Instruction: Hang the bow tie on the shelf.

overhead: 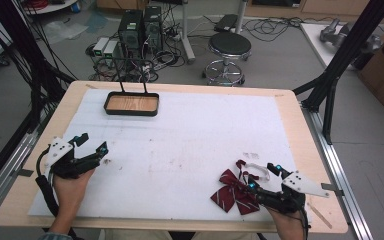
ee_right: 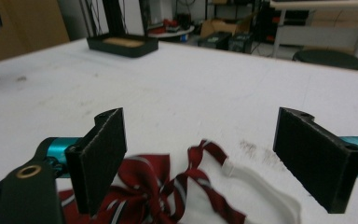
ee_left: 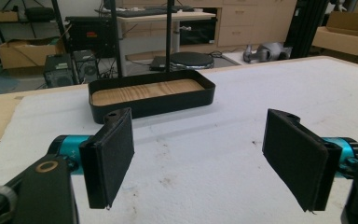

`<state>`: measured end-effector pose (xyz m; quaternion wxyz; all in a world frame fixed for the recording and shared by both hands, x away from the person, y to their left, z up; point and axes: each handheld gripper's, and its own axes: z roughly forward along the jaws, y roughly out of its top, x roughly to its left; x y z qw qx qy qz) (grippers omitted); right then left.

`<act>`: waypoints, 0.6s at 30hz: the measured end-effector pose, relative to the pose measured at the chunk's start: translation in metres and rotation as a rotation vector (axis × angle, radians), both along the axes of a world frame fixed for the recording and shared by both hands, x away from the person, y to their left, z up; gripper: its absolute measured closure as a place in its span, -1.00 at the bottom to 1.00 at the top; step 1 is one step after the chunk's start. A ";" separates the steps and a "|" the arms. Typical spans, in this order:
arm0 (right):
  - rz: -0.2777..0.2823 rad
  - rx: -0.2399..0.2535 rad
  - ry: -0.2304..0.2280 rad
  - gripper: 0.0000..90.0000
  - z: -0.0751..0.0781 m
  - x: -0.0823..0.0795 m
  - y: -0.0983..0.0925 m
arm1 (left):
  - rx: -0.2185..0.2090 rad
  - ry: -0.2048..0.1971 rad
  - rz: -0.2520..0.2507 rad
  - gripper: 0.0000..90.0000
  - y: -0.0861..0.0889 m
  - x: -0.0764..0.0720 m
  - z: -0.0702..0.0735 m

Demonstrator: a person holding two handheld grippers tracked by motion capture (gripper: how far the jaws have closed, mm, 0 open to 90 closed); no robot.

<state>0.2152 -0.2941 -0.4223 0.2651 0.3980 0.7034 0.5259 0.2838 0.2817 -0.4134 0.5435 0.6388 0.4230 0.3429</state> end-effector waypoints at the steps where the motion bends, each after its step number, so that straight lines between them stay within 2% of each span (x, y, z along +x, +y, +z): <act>1: 0.012 -0.018 0.012 -0.48 -0.002 0.000 0.002 | 0.001 -0.002 0.002 -0.45 0.000 0.000 0.000; 2: 0.012 -0.018 0.012 -0.48 -0.002 0.000 0.002 | 0.003 -0.006 0.005 -0.45 0.000 0.000 0.000; 5: 0.046 -0.049 0.065 -0.39 -0.012 -0.001 0.009 | 0.006 -0.009 0.006 -0.45 0.000 -0.001 0.000; 8: 0.057 -0.058 0.089 -0.31 -0.015 0.001 0.012 | 0.006 -0.013 0.006 -0.45 0.000 -0.001 0.000; 11: 0.057 -0.078 0.146 -0.21 -0.020 0.004 0.016 | 0.009 -0.014 0.008 -0.45 0.001 -0.001 0.000; 12: 0.053 -0.088 0.184 -0.16 -0.022 0.007 0.018 | 0.007 -0.014 0.010 -0.45 0.001 -0.001 0.000; 13: 0.053 -0.088 0.184 -0.16 -0.022 0.007 0.018 | 0.009 -0.012 0.011 -0.45 0.001 -0.001 0.000; 14: 0.054 -0.097 0.213 -0.09 -0.023 0.009 0.019 | 0.008 -0.014 0.013 -0.45 0.001 -0.001 0.000; 18: 0.054 -0.114 0.244 -0.04 -0.025 0.013 0.023 | 0.012 -0.015 0.014 -0.45 0.001 -0.001 0.000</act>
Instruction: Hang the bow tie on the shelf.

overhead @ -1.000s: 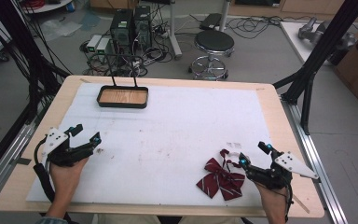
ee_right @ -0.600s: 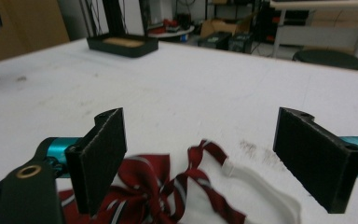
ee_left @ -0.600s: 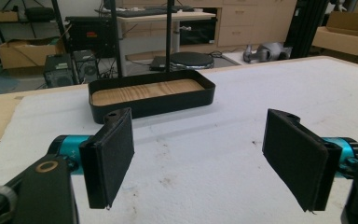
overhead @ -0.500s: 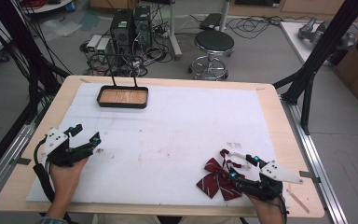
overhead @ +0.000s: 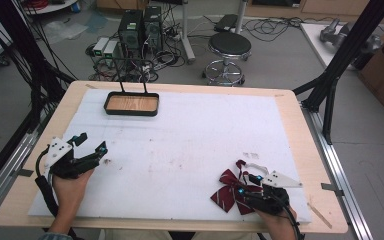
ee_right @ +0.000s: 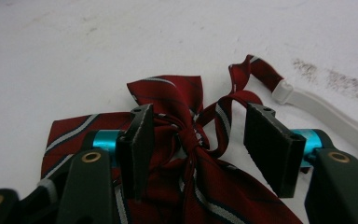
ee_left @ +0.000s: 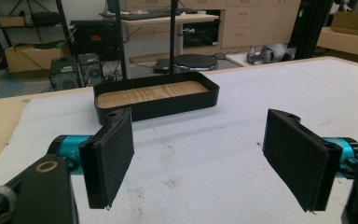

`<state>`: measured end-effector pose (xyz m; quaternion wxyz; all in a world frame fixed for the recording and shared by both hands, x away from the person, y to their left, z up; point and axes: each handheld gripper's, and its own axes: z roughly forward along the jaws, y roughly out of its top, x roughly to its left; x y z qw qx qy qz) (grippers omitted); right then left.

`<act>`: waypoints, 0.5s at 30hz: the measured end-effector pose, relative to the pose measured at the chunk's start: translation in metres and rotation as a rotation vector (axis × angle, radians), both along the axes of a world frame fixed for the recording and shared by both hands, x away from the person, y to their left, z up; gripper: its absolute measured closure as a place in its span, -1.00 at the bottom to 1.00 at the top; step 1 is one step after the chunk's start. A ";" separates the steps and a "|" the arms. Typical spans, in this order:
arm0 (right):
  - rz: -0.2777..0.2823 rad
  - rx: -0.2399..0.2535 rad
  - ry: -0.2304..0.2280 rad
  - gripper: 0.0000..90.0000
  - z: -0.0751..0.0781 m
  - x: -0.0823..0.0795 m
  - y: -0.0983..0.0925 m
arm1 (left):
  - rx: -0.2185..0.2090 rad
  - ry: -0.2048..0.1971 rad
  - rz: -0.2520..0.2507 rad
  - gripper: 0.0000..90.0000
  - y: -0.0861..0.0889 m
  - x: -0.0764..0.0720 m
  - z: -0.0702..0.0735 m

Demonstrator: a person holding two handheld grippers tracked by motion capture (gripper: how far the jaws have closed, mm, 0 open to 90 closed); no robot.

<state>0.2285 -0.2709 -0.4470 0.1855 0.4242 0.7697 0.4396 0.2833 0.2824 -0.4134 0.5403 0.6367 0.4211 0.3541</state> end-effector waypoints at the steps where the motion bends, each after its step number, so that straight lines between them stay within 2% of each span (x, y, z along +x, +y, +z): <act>1: 0.002 -0.010 0.000 -0.03 -0.001 0.001 0.001 | 0.002 0.000 -0.001 -0.45 0.000 0.000 0.000; 4: 0.009 -0.041 0.043 0.01 -0.004 0.008 0.007 | 0.003 0.000 0.000 -0.45 0.000 0.000 0.000; 6: 0.012 -0.050 0.055 0.02 -0.005 0.010 0.008 | 0.002 -0.001 0.000 -0.45 0.000 0.000 0.000; 7: 0.017 -0.069 0.071 0.09 -0.006 0.012 0.011 | 0.001 -0.001 0.003 -0.45 0.001 0.000 0.000; 12: 0.018 -0.085 0.067 0.27 -0.005 0.012 0.012 | 0.004 0.002 0.001 -0.45 0.001 0.000 0.000; 13: 0.014 -0.091 0.065 0.34 -0.005 0.012 0.012 | 0.004 0.001 0.002 -0.45 0.001 0.000 0.000; 14: 0.015 -0.092 0.068 0.50 -0.004 0.011 0.012 | 0.003 -0.001 0.004 -0.45 0.001 0.000 0.000; 15: 0.015 -0.092 0.068 0.50 -0.004 0.011 0.012 | 0.003 -0.001 0.004 -0.45 0.001 0.000 0.000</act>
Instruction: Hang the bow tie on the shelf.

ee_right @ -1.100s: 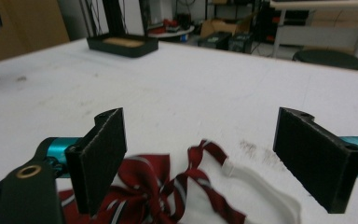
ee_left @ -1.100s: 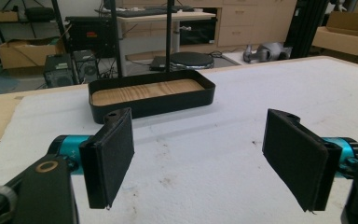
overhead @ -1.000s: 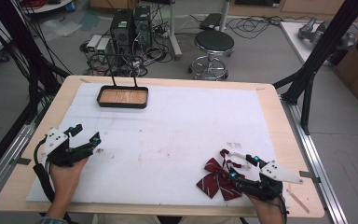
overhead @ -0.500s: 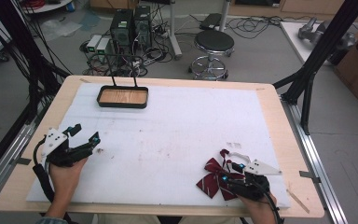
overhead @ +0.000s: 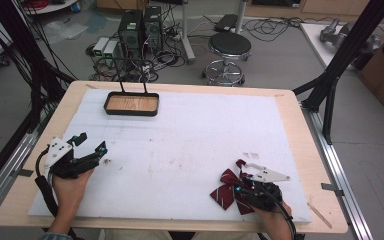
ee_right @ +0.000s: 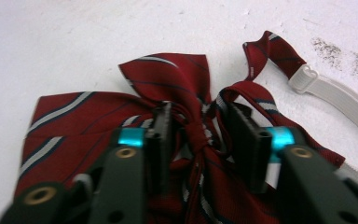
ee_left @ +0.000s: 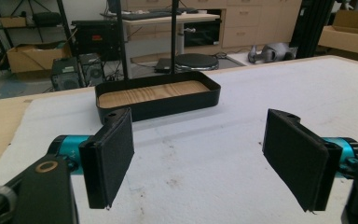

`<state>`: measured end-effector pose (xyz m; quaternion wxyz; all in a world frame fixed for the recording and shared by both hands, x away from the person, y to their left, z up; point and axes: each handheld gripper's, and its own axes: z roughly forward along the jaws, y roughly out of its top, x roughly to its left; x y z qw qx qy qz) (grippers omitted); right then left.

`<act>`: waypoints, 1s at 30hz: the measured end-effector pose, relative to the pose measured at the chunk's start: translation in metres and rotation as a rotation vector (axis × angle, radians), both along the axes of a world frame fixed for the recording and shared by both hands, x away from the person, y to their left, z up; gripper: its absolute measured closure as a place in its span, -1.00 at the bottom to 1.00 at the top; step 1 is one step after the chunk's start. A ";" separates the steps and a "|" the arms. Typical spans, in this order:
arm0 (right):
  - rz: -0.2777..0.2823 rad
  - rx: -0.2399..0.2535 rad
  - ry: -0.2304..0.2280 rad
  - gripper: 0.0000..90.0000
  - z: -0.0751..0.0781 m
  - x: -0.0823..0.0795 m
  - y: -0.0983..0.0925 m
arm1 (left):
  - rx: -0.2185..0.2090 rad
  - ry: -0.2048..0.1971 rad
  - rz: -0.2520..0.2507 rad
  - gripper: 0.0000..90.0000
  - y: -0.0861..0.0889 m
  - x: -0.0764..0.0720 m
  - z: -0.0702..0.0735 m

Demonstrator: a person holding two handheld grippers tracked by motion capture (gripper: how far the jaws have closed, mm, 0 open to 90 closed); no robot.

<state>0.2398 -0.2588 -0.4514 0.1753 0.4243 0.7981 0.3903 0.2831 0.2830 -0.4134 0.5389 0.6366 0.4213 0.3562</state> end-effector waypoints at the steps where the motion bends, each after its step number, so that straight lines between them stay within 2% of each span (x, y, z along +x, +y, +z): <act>1: 0.007 -0.007 -0.005 0.56 0.000 0.000 0.001 | 0.003 0.001 0.000 -0.45 0.000 0.000 0.000; 3: 0.016 -0.048 -0.032 0.62 0.003 -0.002 0.004 | 0.002 -0.001 0.003 -0.45 0.000 0.000 0.000; 5: 0.021 -0.054 -0.047 0.63 0.005 -0.002 0.005 | 0.003 -0.003 0.006 -0.45 0.000 0.000 0.000; 6: 0.024 -0.049 -0.055 0.64 0.008 -0.003 0.007 | 0.000 -0.005 0.008 -0.45 0.000 0.000 0.000; 7: 0.034 -0.041 -0.084 0.64 0.013 -0.003 0.009 | 0.002 -0.006 0.008 -0.45 0.000 0.000 0.000; 10: 0.042 -0.035 -0.109 0.64 0.019 -0.002 0.012 | 0.000 -0.008 0.008 -0.45 0.000 0.000 0.000; 11: 0.054 -0.032 -0.132 0.64 0.027 0.000 0.017 | 0.002 -0.008 0.005 -0.45 0.000 0.000 0.000; 14: 0.071 -0.041 -0.153 0.64 0.035 0.003 0.022 | 0.004 -0.009 0.007 -0.45 0.000 0.000 0.000; 15: 0.088 -0.048 -0.177 0.64 0.042 0.007 0.028 | 0.006 -0.012 0.009 -0.45 0.000 0.000 0.000; 17: 0.094 -0.051 -0.182 0.64 0.046 0.009 0.031 | 0.003 -0.014 0.011 -0.45 0.000 0.001 0.000; 19: 0.125 -0.059 -0.204 0.64 0.058 0.019 0.041 | 0.005 -0.015 0.015 -0.45 0.001 0.001 0.000; 20: 0.125 -0.059 -0.204 0.64 0.058 0.019 0.041 | 0.005 -0.015 0.015 -0.45 0.001 0.001 0.000; 21: 0.142 -0.054 -0.214 0.64 0.063 0.026 0.046 | 0.003 -0.016 0.020 -0.45 0.001 0.001 0.000; 30: 0.178 -0.027 -0.235 0.64 0.080 0.050 0.063 | 0.005 -0.025 0.020 -0.45 0.001 0.004 0.000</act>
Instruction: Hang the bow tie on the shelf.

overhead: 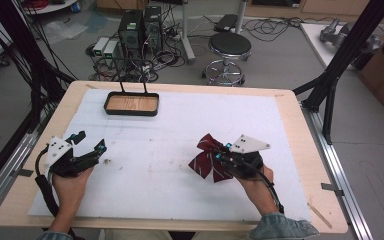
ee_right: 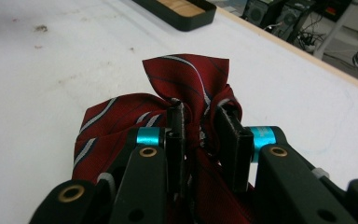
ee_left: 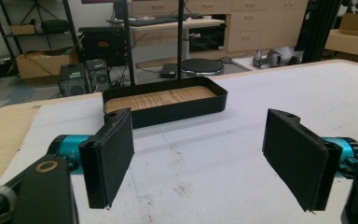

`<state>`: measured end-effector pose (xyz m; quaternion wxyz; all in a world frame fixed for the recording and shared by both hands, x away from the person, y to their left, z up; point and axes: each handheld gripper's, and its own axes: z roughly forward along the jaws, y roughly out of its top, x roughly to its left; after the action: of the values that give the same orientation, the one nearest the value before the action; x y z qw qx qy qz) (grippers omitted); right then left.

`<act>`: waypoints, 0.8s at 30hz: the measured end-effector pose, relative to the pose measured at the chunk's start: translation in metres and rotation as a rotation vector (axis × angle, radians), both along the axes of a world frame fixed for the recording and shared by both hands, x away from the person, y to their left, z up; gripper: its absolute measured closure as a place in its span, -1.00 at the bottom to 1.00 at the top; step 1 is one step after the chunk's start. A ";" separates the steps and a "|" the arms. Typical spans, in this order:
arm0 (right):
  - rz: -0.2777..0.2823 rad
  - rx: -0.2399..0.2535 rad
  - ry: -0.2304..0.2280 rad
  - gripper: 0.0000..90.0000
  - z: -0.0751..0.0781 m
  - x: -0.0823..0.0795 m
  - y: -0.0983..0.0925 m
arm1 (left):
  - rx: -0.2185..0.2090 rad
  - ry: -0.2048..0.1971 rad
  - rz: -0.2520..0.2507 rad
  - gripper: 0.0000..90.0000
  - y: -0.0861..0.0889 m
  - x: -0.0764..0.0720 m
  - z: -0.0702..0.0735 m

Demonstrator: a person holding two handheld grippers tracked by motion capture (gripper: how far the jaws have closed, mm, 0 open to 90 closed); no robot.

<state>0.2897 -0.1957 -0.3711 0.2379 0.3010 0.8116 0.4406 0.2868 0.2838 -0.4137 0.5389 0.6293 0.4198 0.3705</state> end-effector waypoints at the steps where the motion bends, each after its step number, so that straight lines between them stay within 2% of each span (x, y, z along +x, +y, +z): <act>1: 0.001 -0.002 -0.006 0.64 0.002 0.003 0.002 | -0.001 -0.002 0.000 -0.45 0.000 0.000 0.000; 5: 0.015 -0.010 -0.027 0.64 0.014 0.018 0.013 | 0.002 -0.002 -0.005 -0.45 -0.001 0.002 -0.001; 8: 0.027 -0.009 -0.024 0.64 0.021 0.029 0.022 | -0.002 -0.002 -0.013 -0.45 -0.001 0.003 -0.001; 15: 0.056 -0.043 -0.076 0.64 0.034 0.061 0.047 | 0.002 0.003 -0.023 -0.45 -0.001 0.006 -0.003; 20: 0.094 -0.047 -0.103 0.64 0.046 0.082 0.068 | -0.001 0.000 -0.032 -0.45 -0.002 0.007 -0.003; 24: 0.120 -0.023 -0.120 0.64 0.052 0.099 0.082 | 0.005 0.003 -0.039 -0.44 -0.003 0.008 -0.003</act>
<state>0.3890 -0.1133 -0.3194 0.2628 0.2221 0.8175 0.4619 0.2947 0.2810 -0.4171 0.5438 0.6393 0.4076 0.3599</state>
